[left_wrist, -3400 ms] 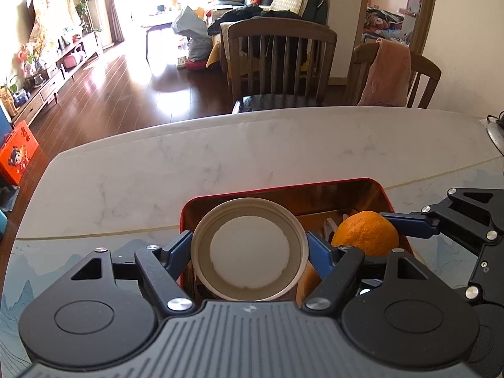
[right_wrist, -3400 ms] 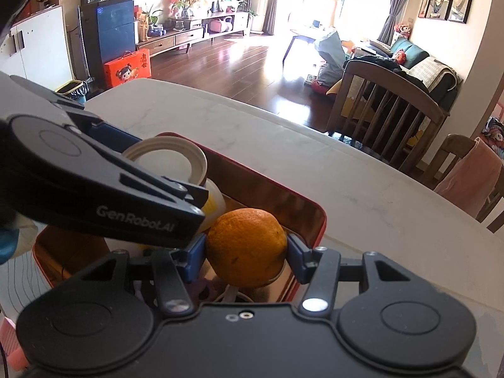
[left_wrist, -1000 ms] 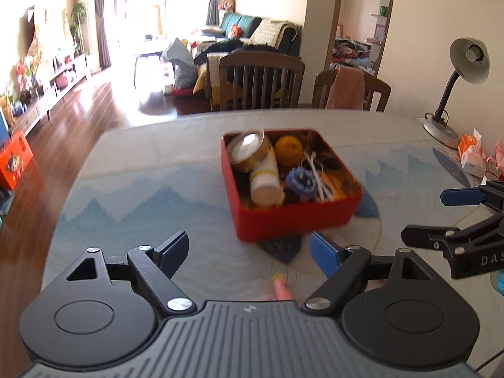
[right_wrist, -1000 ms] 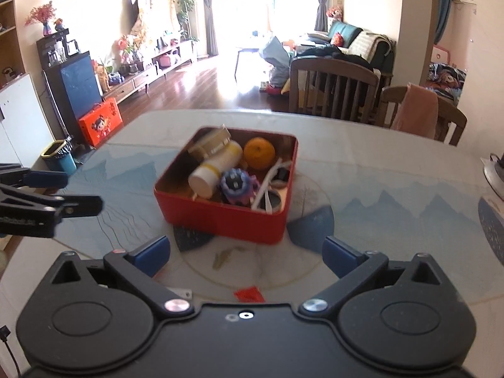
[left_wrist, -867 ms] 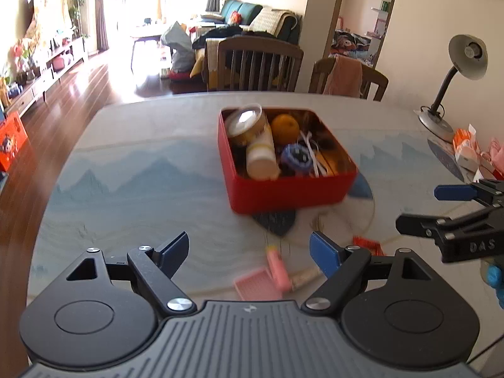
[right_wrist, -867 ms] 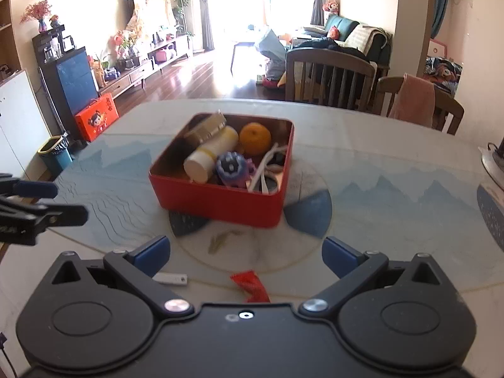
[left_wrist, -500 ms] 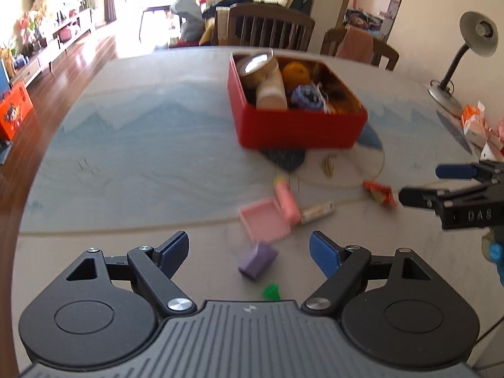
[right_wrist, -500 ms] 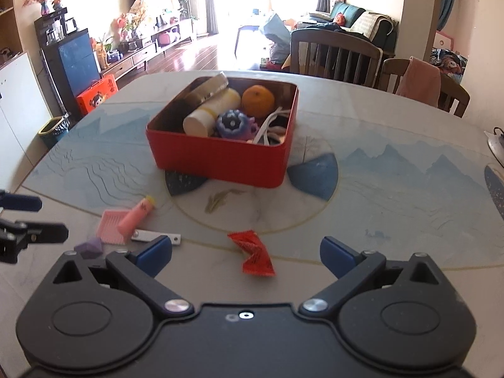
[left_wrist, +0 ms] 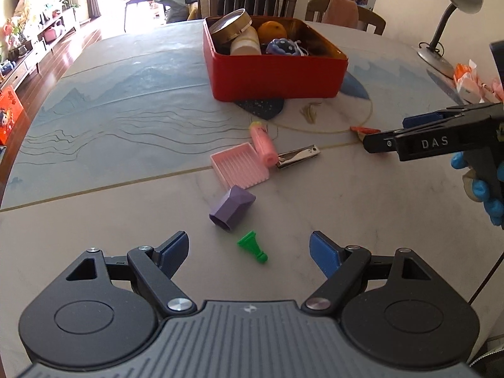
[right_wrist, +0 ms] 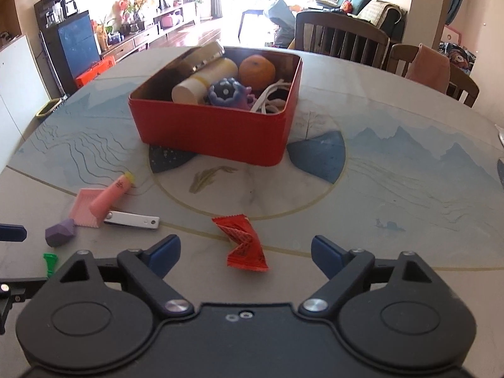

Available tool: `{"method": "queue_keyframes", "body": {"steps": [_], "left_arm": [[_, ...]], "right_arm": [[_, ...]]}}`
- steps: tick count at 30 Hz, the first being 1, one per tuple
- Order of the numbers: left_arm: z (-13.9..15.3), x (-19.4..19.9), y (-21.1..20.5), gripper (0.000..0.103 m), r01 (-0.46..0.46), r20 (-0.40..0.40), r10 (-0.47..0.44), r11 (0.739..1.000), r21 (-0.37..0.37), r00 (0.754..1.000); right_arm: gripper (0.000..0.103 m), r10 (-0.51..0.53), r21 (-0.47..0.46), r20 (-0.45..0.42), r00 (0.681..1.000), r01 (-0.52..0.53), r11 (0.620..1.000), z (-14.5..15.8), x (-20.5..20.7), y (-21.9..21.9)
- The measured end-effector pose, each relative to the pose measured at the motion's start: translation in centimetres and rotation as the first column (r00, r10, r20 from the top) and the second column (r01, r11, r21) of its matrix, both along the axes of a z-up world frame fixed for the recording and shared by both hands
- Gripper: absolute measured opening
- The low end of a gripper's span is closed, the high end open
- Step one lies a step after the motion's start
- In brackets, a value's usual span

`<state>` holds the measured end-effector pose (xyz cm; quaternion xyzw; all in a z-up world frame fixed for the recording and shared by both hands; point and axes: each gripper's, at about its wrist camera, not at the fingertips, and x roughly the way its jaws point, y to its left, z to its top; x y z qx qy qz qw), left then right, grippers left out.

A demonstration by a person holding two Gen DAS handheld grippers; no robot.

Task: Organize rigid objects
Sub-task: 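Grasp the green toy with the left gripper while the right gripper grasps the red wrapper, then carry the green toy and red wrapper over the red tin with both grippers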

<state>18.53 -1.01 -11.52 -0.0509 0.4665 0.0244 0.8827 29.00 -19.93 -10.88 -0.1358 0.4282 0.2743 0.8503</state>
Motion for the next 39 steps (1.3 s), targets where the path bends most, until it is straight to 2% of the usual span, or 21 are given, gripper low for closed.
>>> {"method": "queue_keyframes", "body": {"steps": [10, 14, 22, 26, 28, 32, 39], "left_arm": [[-1.2, 0.3, -1.0, 0.083, 0.009, -0.028, -0.009, 1.000, 0.022, 1.000], [-1.3, 0.5, -1.4, 0.070, 0.015, -0.024, -0.014, 0.999, 0.037, 1.000], [-1.0, 0.5, -1.8, 0.038, 0.011, -0.015, -0.010, 0.998, 0.067, 1.000], [-1.0, 0.5, -1.9, 0.031, 0.012, -0.016, -0.011, 0.997, 0.077, 1.000], [-1.0, 0.5, -2.0, 0.023, 0.020, -0.015, -0.019, 0.997, 0.080, 1.000], [-0.9, 0.4, -2.1, 0.019, 0.027, -0.017, -0.026, 0.997, 0.078, 1.000], [-0.8, 0.3, -1.8, 0.018, 0.017, -0.019, -0.016, 0.995, 0.096, 1.000]], "right_arm": [[0.071, 0.040, -0.016, -0.021, 0.999, -0.040, 0.999, -0.9, 1.0, 0.9], [0.058, 0.056, -0.034, -0.025, 0.998, -0.056, 0.998, -1.1, 1.3, 1.1], [0.048, 0.083, -0.044, -0.010, 0.997, -0.083, 0.996, -1.0, 1.2, 1.3], [0.041, 0.089, -0.043, -0.010, 0.996, -0.090, 0.995, -0.9, 1.1, 1.3], [0.036, 0.090, -0.045, -0.008, 0.996, -0.091, 0.995, -0.9, 0.9, 1.4], [0.024, 0.078, -0.050, -0.001, 0.997, -0.078, 0.996, -0.8, 0.7, 1.5], [0.022, 0.045, -0.051, 0.018, 0.999, -0.044, 0.998, -0.2, 0.0, 1.1]]}}
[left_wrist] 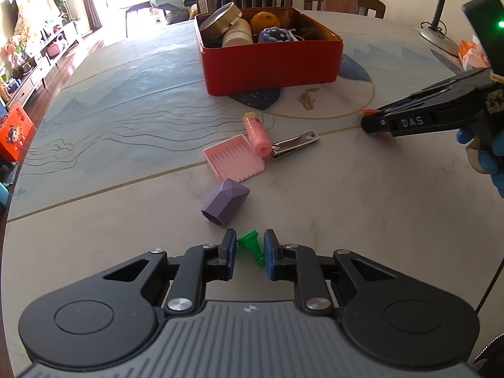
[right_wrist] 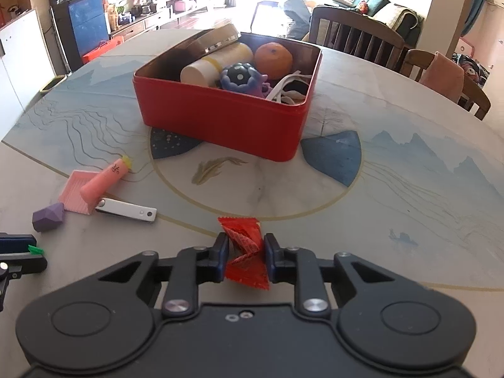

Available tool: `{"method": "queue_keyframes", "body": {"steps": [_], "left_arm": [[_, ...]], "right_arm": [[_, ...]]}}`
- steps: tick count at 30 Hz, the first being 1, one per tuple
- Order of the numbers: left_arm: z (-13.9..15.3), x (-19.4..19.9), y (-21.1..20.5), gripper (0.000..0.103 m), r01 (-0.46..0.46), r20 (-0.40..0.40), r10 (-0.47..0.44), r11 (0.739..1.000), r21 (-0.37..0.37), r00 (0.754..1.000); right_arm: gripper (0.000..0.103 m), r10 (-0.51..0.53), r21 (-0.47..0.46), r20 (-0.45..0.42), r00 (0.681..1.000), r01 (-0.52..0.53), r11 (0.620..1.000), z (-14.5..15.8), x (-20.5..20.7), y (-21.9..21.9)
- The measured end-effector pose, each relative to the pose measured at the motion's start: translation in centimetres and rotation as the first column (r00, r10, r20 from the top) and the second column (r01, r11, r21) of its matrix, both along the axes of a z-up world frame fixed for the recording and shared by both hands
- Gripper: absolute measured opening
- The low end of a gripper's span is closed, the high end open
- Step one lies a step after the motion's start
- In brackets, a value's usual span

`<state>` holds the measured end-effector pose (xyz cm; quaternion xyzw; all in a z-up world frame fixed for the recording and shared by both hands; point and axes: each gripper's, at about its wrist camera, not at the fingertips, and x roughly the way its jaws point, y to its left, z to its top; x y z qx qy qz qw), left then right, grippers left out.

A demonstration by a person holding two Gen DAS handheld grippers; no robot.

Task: Organize rigid objects
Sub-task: 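Carry the green toy and red wrapper over the red tin with both grippers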

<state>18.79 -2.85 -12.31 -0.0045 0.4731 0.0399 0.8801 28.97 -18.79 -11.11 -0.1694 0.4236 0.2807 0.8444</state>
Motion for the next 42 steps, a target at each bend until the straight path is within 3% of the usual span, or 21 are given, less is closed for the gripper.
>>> {"method": "queue_keyframes", "body": {"steps": [12, 24, 42], "left_arm": [[1.9, -0.1, 1.2, 0.018, -0.031, 0.043, 0.033, 0.999, -0.036, 0.999], [5.9, 2.0, 3.7, 0.018, -0.105, 0.140, 0.112, 0.993, -0.059, 0.984], [10.6, 9.5, 4.5, 0.018, -0.094, 0.251, 0.105, 0.994, -0.056, 0.962]], "right_arm": [[0.022, -0.004, 0.068, 0.019, 1.000, 0.003, 0.998, 3.6, -1.6, -0.3], [0.022, 0.018, 0.087, 0.053, 0.998, -0.022, 0.996, 7.2, -2.1, 0.8], [0.022, 0.005, 0.144, 0.159, 0.987, -0.029, 0.989, 11.4, 3.7, 2.2]]}}
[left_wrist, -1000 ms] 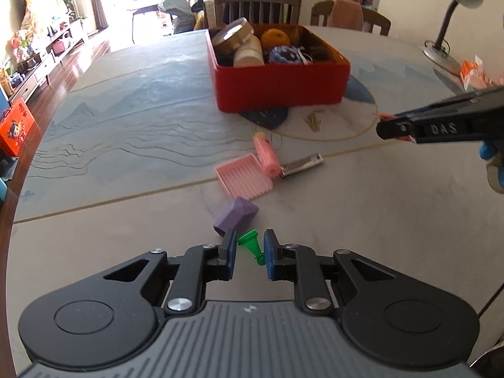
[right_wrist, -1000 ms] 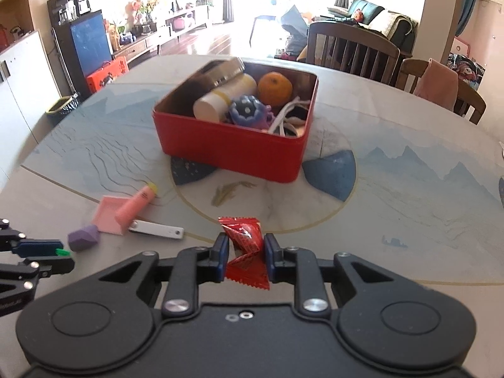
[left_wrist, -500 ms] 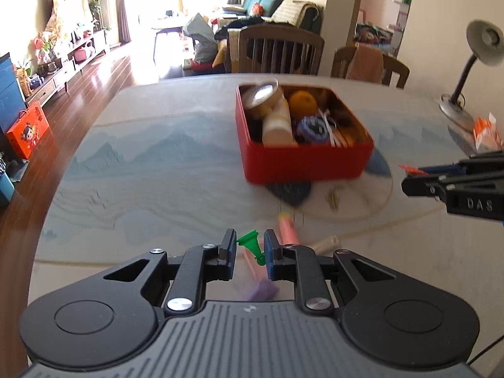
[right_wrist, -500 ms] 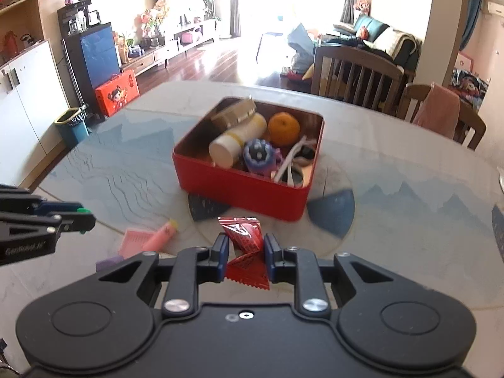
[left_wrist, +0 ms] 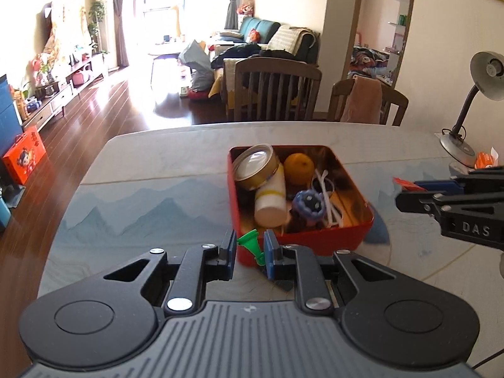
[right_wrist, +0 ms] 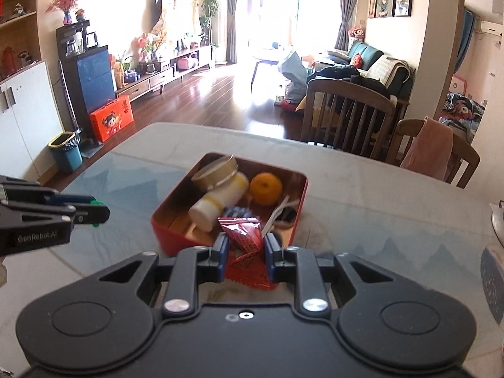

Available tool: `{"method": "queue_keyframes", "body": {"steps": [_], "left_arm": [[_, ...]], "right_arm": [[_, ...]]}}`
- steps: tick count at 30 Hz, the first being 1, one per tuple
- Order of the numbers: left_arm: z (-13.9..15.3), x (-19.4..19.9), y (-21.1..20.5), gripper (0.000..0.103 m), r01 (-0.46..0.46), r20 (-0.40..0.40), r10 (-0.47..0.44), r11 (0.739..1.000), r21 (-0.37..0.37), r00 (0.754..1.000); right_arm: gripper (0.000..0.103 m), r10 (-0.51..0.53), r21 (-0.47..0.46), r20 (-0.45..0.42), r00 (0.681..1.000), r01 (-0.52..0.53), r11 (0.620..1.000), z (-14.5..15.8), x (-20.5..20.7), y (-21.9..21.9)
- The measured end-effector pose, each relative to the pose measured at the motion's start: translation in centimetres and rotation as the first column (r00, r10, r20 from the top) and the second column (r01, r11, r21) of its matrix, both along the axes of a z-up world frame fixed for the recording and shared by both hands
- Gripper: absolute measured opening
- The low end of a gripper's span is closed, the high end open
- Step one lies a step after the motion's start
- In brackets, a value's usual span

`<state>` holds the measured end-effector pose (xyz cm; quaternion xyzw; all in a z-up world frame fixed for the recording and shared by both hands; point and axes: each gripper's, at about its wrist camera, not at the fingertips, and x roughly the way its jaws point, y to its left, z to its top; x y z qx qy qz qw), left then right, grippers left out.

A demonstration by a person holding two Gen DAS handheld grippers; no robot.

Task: Organize rigid objects
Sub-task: 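Carry the green toy and red wrapper over the red tin with both grippers, then open both grippers to drop the green toy and wrapper into the tin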

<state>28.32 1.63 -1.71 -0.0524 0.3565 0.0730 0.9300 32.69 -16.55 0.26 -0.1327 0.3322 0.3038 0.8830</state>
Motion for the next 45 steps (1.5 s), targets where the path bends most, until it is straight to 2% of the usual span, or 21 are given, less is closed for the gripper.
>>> {"method": "queue_keyframes", "body": {"steps": [12, 28, 35, 45], "left_arm": [[-1.6, 5.7, -0.9, 0.018, 0.039, -0.053, -0.038, 0.999, 0.013, 0.998], [-5.5, 11.4, -1.3, 0.018, 0.033, -0.184, -0.029, 0.999, 0.018, 0.983], [-6.6, 12.2, -1.6, 0.018, 0.048, -0.219, -0.046, 0.999, 0.003, 0.975], [-8.2, 13.1, -1.2, 0.018, 0.031, -0.277, -0.037, 0.999, -0.026, 0.960]], "right_arm": [[0.022, -0.006, 0.023, -0.018, 1.000, 0.006, 1.000, -0.4, 6.1, 1.3], [0.023, 0.017, -0.062, -0.107, 0.994, -0.024, 0.998, -5.5, 11.3, 4.8], [0.023, 0.025, -0.090, -0.141, 0.990, -0.038, 0.995, -7.2, 12.1, 5.7], [0.025, 0.032, -0.096, -0.171, 0.985, -0.049, 0.994, -8.0, 12.0, 6.0]]}}
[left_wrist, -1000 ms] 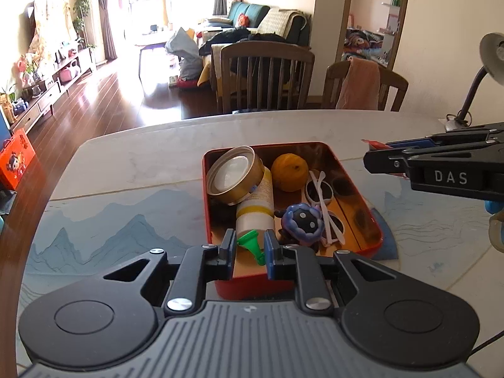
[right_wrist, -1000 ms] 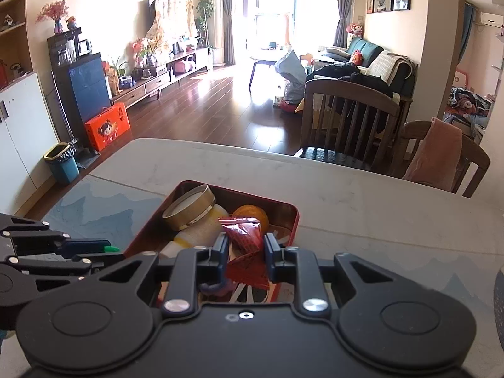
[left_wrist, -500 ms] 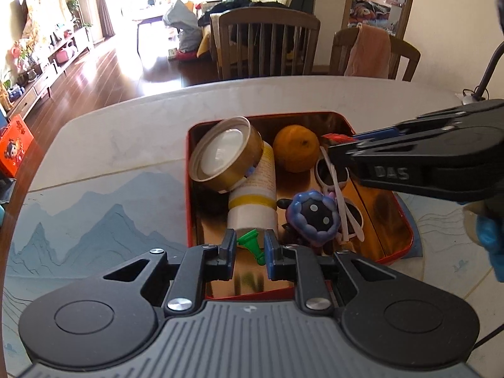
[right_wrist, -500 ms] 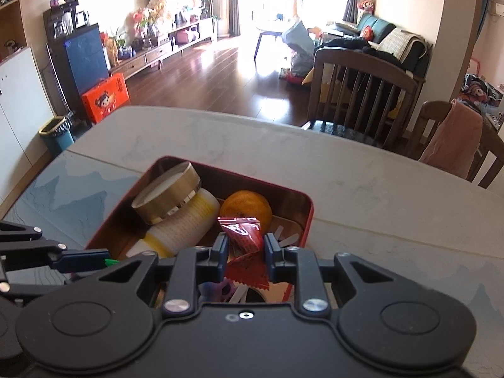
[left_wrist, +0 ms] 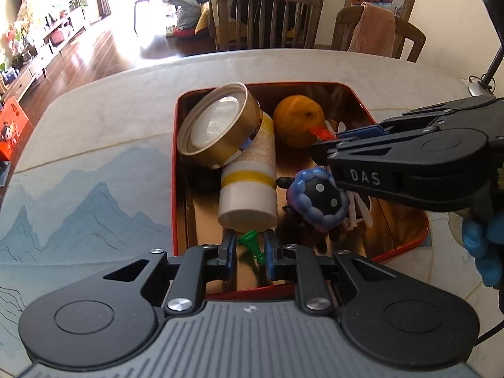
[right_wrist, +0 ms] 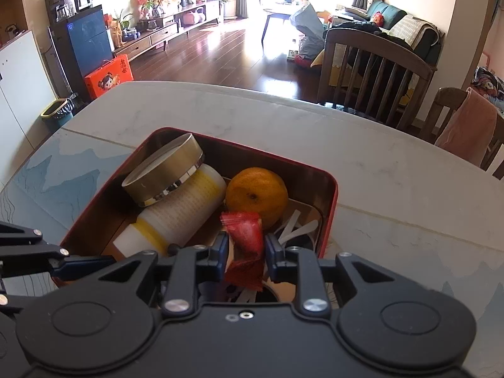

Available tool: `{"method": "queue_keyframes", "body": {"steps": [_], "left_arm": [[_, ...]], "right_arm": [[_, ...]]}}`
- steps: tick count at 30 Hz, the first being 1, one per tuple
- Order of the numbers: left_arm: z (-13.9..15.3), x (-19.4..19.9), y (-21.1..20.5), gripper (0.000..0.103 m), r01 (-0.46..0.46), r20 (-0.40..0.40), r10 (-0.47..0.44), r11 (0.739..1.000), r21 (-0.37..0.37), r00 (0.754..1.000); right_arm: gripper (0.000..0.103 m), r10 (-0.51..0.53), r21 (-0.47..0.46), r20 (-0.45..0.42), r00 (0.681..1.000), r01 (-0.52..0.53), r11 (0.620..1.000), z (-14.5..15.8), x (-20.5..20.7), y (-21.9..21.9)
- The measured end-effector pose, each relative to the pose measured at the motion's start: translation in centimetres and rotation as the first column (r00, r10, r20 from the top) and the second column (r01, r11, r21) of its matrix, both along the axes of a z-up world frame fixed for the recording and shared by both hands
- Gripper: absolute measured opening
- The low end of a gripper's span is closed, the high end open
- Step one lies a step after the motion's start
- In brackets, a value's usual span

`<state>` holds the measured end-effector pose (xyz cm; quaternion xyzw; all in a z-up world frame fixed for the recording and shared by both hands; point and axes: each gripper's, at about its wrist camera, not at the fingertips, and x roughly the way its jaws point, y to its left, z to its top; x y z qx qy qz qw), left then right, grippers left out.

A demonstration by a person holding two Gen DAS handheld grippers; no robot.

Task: Organize rigid objects
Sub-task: 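Open both grippers to drop the green toy and wrapper into the tin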

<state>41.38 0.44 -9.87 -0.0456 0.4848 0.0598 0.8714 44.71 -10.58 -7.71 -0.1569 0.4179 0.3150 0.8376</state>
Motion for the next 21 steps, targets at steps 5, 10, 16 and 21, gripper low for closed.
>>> {"method": "queue_keyframes", "body": {"steps": [5, 10, 16, 21], "left_arm": [[-0.3, 0.3, 0.1, 0.018, -0.004, -0.010, 0.004, 1.000, -0.002, 1.000], [-0.4, 0.4, -0.1, 0.018, -0.004, -0.014, 0.004, 1.000, -0.003, 1.000], [0.0, 0.1, -0.2, 0.024, -0.005, -0.006, 0.005, 1.000, -0.009, 1.000], [0.6, -0.5, -0.3, 0.028, -0.003, 0.015, 0.004, 1.000, -0.020, 1.000]], "right_arm": [[0.029, -0.018, 0.005, -0.010, 1.000, 0.018, 1.000, 0.0, 0.0, -0.5], [0.034, -0.025, 0.008, -0.017, 1.000, 0.025, 1.000, 0.2, 0.0, -0.9], [0.041, -0.024, 0.029, -0.007, 1.000, 0.024, 0.999, 1.0, -0.6, -1.2], [0.046, -0.030, 0.042, 0.004, 1.000, 0.030, 0.999, 1.8, -1.4, -1.5]]}}
